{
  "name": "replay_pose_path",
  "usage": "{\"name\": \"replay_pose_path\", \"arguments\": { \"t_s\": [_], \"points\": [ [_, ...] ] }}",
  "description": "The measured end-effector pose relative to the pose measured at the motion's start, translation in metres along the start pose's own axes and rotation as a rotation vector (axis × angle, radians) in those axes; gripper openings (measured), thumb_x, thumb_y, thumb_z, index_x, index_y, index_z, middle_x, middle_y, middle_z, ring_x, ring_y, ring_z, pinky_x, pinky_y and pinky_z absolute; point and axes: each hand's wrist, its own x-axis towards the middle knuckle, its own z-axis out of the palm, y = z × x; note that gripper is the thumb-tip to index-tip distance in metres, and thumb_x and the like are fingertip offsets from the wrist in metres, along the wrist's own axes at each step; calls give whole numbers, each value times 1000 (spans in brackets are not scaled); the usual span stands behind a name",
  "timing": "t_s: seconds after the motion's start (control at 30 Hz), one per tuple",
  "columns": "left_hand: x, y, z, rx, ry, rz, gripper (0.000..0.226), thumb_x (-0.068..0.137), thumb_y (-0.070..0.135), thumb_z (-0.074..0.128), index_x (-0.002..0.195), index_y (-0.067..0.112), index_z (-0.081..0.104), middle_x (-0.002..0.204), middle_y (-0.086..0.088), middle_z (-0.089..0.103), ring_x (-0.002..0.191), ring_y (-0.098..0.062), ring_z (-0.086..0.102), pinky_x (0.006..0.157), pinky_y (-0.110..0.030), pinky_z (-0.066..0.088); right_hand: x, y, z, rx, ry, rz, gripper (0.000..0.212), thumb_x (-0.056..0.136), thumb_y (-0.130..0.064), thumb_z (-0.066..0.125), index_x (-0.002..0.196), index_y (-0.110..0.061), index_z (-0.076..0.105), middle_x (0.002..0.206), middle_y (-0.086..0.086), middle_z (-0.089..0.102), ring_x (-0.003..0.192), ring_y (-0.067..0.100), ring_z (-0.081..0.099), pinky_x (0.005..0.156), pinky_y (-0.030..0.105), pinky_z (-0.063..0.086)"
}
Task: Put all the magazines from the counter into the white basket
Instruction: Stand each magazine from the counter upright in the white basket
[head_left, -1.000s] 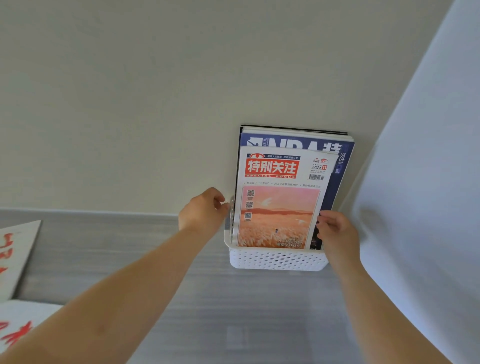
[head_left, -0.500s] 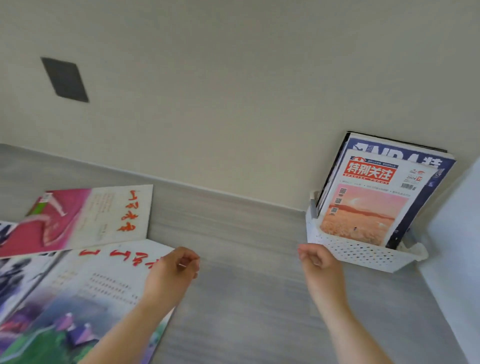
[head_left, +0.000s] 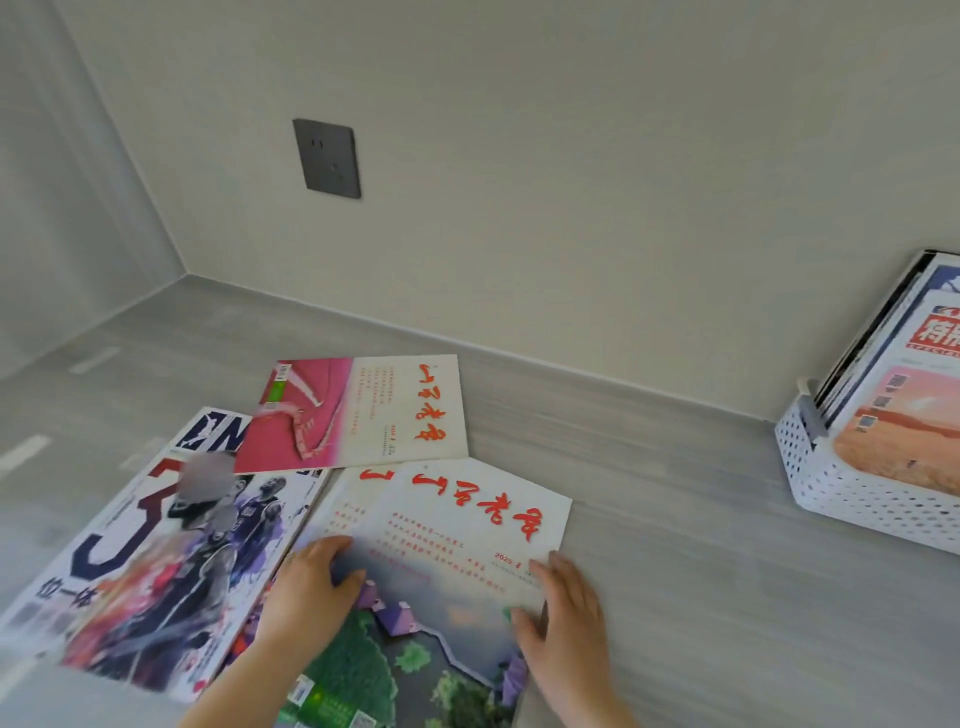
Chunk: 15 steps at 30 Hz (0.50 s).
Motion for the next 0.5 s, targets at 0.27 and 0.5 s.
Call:
{"name": "replay_pose_path", "arguments": {
  "t_s": [0.27, 0.5],
  "points": [
    [19, 9, -5, -214, -107, -64, 43, 85, 10, 54, 126, 4, 44, 128, -18, 52, 108, -29, 52, 83, -32, 40, -6, -4, 10, -361, -21, -35, 62, 28, -47, 87, 83, -24, 73, 96, 2, 74, 86, 20, 71, 107, 13, 3],
    [24, 22, -18, -278, -363, -127, 33, 87, 10, 48, 120, 3, 47, 108, -19, 58, 91, -31, 56, 73, -32, 45, -1, 7, 3, -41, -182, 39, 55, 88, -29, 48, 139, -27, 25, 155, -1, 1, 142, 11, 2, 109, 12, -1]
  ]
}}
